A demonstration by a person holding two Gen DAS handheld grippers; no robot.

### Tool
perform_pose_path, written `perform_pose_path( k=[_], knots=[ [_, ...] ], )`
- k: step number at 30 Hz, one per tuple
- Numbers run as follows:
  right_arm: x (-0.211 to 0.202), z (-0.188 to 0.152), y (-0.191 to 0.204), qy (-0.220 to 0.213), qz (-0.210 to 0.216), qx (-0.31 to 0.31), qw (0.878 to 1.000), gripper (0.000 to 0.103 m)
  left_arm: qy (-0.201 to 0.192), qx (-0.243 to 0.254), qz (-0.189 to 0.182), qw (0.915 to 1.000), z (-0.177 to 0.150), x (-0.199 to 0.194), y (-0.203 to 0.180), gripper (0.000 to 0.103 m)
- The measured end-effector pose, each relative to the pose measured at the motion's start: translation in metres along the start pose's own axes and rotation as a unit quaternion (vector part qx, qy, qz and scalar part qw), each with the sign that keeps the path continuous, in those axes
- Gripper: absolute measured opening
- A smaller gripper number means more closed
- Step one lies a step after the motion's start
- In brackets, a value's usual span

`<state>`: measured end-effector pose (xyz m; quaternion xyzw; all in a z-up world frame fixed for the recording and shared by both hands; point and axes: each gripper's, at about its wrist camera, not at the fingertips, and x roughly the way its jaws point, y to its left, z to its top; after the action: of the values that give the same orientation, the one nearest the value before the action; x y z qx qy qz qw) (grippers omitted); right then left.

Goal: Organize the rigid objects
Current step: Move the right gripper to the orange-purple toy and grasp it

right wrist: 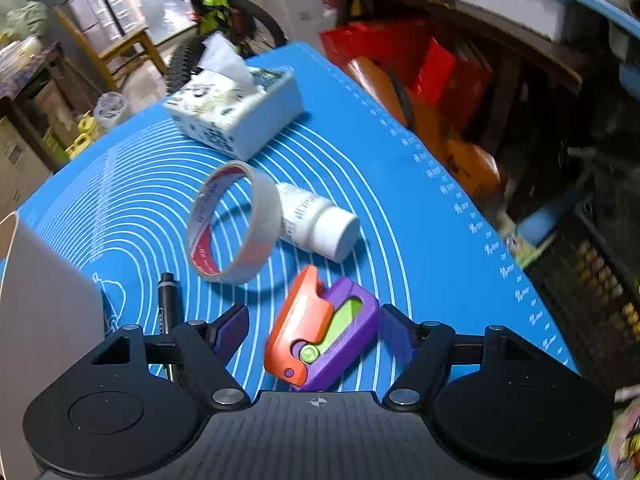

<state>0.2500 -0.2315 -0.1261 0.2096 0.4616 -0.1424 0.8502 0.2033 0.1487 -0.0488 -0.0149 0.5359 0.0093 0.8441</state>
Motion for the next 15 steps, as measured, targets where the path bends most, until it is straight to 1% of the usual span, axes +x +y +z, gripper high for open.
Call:
perform_pose_path(
  k=[3, 7, 11, 13, 15],
  knots=[
    [0.003, 0.000, 0.005, 0.001, -0.008, -0.009, 1.000, 0.079, 0.000, 0.001, 0.001, 1.0000, 0.000, 0.000, 0.000, 0.006],
    [0.009, -0.003, 0.014, 0.005, -0.031, -0.026, 0.999, 0.080, 0.001, 0.001, -0.001, 1.0000, 0.000, 0.000, 0.001, 0.006],
    [0.015, -0.004, 0.012, 0.009, -0.035, -0.013, 0.999, 0.079, 0.000, 0.001, -0.001, 1.0000, 0.000, 0.000, 0.001, 0.006],
    [0.017, -0.004, 0.013, 0.004, -0.042, -0.021, 0.999, 0.076, 0.000, 0.001, -0.001, 1.0000, 0.000, 0.000, 0.001, 0.006],
    [0.018, -0.005, 0.014, -0.002, -0.048, -0.029, 0.998, 0.064, 0.000, 0.001, -0.001, 1.0000, 0.000, 0.000, 0.001, 0.006]
  ],
)
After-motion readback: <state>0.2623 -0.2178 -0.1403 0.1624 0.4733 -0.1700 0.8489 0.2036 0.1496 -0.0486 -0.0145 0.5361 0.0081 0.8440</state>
